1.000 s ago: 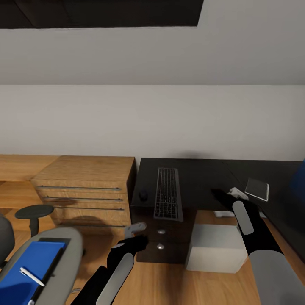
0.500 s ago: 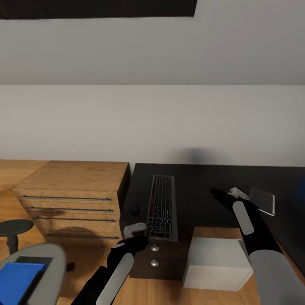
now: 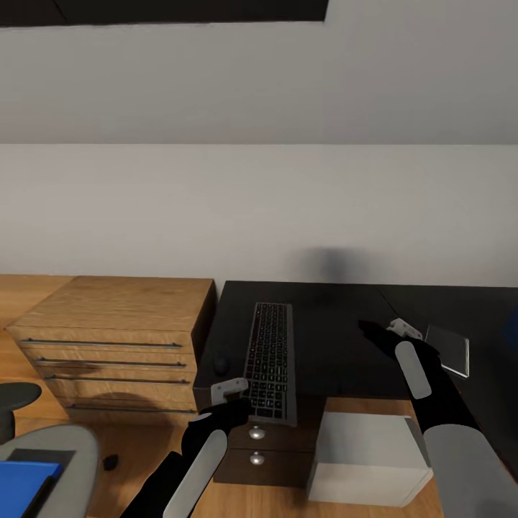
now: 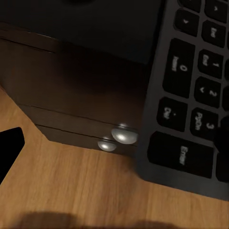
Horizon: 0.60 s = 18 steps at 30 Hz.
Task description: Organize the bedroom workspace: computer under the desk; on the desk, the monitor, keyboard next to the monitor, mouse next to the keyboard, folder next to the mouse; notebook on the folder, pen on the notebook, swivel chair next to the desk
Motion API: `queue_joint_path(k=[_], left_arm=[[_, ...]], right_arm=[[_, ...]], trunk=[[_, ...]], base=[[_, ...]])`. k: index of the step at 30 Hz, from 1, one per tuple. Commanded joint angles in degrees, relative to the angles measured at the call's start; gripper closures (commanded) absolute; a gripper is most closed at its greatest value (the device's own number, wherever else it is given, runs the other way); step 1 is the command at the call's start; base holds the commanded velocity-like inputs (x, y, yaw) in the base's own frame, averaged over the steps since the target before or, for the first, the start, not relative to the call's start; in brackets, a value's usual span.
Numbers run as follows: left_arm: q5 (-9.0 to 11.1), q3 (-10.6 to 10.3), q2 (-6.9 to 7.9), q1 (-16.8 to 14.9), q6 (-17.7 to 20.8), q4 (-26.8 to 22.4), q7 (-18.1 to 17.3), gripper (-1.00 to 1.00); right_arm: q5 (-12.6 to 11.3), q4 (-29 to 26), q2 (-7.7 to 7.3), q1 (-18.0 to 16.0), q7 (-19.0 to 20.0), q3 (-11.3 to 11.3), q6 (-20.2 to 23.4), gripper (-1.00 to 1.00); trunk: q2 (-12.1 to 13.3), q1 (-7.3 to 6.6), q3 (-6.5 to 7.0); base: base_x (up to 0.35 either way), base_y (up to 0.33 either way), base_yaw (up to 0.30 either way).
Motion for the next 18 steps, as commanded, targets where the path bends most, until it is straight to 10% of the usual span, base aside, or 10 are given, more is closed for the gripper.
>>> queue_joint_path(k=[1,15,18], left_arm=[[0.43,-0.08,0.01,-0.05,0.07,-0.22,0.45,-1.0],[0.41,-0.42,2.47,0.13,-3.13,-9.96,-0.01,-1.0],[0.35,-4.35,3.54,0.19,-7.23,-11.05,0.06,-1.0]], right_arm=[[-0.6,-0.07,-0.02,-0.03,-0.49,0.02,0.18,-1.0],[-0.52,0.01,-0.02,-0.02,-0.49,0.02,0.18,-1.0],[-0.52,0.07,-0.08,-0.01,-0.49,0.02,0.12,-1.0]], trunk=[[-0.03,0.0,-0.06],[-0.03,0.0,-0.06],[-0.03,0.0,-0.06]], base=[[0.01,-0.006,0.0],[0.001,-0.001,0.0],[0.0,0.0,0.0]])
